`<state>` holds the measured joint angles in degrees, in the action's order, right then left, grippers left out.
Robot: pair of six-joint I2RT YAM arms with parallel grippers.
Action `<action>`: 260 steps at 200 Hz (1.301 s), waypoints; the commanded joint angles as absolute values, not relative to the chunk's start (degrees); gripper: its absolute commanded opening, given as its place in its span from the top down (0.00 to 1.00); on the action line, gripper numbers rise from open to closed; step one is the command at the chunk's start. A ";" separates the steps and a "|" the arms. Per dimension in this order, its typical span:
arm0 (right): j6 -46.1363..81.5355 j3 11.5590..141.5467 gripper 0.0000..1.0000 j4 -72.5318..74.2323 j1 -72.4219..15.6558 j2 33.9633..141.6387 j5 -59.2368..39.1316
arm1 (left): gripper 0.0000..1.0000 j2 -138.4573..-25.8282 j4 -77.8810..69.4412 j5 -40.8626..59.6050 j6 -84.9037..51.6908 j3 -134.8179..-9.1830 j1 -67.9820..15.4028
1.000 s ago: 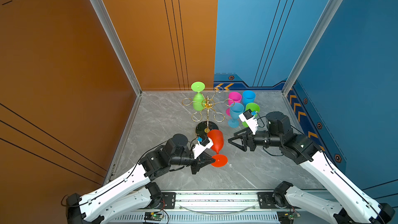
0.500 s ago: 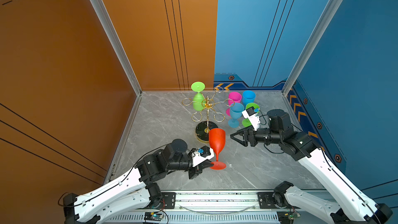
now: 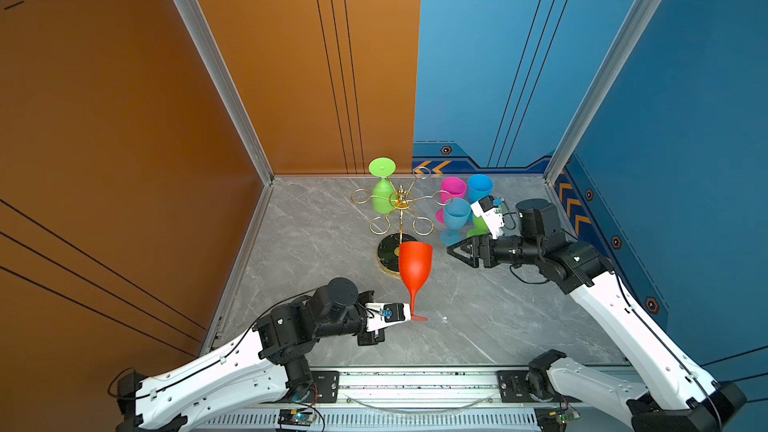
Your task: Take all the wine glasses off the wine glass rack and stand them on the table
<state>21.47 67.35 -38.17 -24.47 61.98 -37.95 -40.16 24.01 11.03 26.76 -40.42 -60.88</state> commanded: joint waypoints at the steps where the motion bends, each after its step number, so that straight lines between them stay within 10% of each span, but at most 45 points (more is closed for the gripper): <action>1: 22.63 69.43 0.30 -40.33 -23.67 63.21 -40.09 | 1.00 -39.40 25.48 9.45 33.33 -39.04 -62.17; 260: 23.16 70.15 0.47 -43.12 -24.26 69.63 -43.07 | 1.00 -44.79 23.63 -25.24 54.82 -36.55 -78.91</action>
